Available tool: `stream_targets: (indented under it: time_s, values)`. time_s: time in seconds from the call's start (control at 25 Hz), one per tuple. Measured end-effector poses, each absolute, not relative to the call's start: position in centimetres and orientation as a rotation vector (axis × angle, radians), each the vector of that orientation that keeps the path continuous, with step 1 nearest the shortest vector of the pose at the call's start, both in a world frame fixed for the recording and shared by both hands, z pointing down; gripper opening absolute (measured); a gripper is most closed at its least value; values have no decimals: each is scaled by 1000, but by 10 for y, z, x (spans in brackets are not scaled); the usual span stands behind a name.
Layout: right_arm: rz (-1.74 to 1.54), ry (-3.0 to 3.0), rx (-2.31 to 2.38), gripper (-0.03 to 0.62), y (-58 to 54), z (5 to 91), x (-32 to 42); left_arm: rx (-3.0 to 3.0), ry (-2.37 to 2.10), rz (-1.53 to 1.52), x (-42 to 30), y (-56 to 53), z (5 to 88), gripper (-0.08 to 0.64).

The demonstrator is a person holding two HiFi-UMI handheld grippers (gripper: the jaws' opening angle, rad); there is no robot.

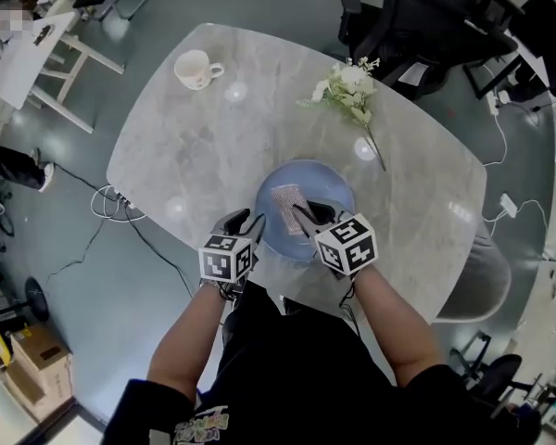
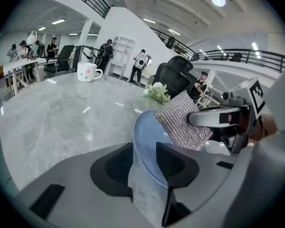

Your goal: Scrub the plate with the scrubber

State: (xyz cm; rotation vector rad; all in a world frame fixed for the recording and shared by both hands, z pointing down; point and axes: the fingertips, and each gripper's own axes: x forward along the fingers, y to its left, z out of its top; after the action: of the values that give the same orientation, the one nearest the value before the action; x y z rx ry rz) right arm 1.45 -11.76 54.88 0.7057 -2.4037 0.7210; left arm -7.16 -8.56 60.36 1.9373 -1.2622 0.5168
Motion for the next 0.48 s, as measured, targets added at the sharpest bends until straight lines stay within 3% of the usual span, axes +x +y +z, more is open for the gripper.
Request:
stream_targets:
  time_s: [0.48]
  values:
    - [728,-2241,603,75,-126,597,-14,1867,-1178,575,-67,-104,635,77]
